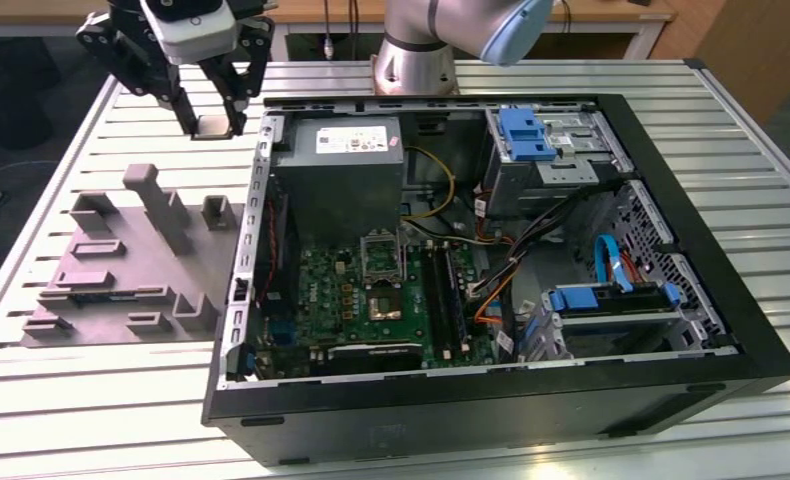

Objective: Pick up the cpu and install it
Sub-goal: 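Pick up the cpu and move it towards the insertion slot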

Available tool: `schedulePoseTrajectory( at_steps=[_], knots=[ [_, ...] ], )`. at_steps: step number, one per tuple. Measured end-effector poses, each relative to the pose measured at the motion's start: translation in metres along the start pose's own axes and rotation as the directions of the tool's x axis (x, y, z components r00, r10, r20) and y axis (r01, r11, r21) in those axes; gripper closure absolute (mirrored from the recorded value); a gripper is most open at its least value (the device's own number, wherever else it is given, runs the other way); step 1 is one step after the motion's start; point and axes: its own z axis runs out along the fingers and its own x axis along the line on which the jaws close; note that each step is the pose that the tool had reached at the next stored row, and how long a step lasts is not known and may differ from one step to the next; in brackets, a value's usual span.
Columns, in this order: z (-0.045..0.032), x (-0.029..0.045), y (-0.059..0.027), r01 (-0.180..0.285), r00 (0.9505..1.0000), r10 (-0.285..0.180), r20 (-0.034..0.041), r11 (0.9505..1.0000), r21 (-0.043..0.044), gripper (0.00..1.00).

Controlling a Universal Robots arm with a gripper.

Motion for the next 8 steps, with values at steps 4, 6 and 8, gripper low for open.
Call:
schedulePoseTrajectory(
  at_steps=[4, 6, 8],
  knots=[
    [0.0, -0.0004, 0.0, 0.0, 1.0, 0.0, 0.0, 1.0, 0.0, 0.53],
    [0.0001, -0.0009, 0.0, 0.0, 1.0, 0.0, 0.0, 1.0, 0.0, 0.53],
    [0.0001, -0.001, 0.0001, 0.0, 1.0, 0.0, 0.0, 1.0, 0.0, 0.53]
  ],
)
